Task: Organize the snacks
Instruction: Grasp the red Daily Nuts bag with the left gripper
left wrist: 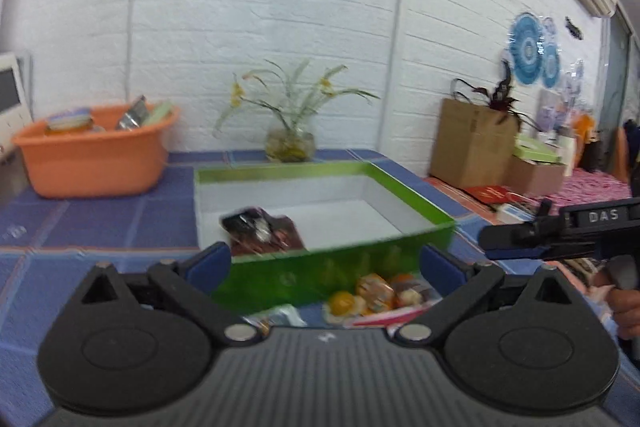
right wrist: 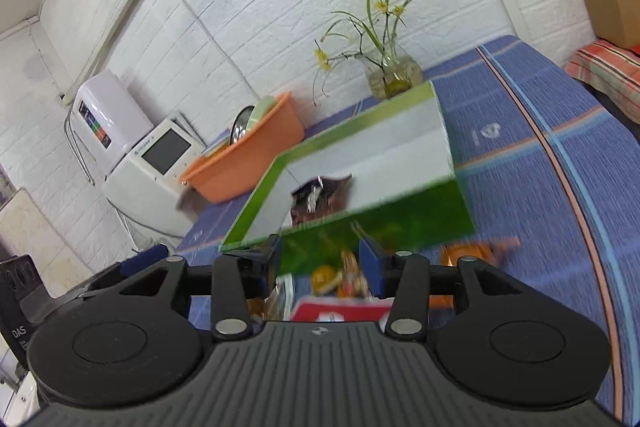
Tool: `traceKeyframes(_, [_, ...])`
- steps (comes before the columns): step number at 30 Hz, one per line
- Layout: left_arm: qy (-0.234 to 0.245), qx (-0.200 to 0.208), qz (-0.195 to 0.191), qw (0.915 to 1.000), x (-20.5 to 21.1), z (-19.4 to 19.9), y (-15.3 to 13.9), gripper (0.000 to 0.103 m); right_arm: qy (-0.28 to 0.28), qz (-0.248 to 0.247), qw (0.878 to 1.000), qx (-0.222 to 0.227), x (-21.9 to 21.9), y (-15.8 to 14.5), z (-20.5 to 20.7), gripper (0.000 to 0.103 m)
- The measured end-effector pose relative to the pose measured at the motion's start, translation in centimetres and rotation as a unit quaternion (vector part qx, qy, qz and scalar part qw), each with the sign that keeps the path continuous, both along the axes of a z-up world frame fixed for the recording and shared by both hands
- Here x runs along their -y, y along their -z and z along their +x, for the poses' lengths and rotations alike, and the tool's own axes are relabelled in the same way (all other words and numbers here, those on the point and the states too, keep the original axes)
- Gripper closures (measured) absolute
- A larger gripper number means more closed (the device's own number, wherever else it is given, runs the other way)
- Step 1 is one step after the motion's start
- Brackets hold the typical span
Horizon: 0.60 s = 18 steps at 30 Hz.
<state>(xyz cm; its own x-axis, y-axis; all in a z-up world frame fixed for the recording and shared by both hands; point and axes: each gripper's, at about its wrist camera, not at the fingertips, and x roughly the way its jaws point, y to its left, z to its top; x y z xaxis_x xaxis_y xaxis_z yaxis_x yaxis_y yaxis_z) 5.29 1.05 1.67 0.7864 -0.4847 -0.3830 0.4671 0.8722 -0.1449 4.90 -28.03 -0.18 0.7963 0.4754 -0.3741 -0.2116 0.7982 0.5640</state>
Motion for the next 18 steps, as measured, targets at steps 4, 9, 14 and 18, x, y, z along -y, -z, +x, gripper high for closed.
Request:
traceKeyframes(4, [0.045,-0.106,-0.040,0.9925,1.3,1.2,2.2,0.003,0.009,0.004,1.000,-0.023,0.6,1.4,-1.5,0.026])
traceKeyframes(9, [0.043,-0.188,-0.064,0.9790,2.3,3.2,4.8,0.003,0.016,-0.006,0.997,-0.070,0.8,3.7,0.2,0.026])
traceKeyframes(14, [0.062,-0.202,-0.079,0.9743,3.0,4.1,5.7,0.003,0.026,-0.010,0.995,-0.094,1.2,5.5,1.8,0.025])
traceKeyframes(18, [0.080,-0.210,-0.071,0.9719,4.3,4.8,6.6,0.003,0.002,-0.009,0.996,-0.094,0.9,6.6,3.3,0.021])
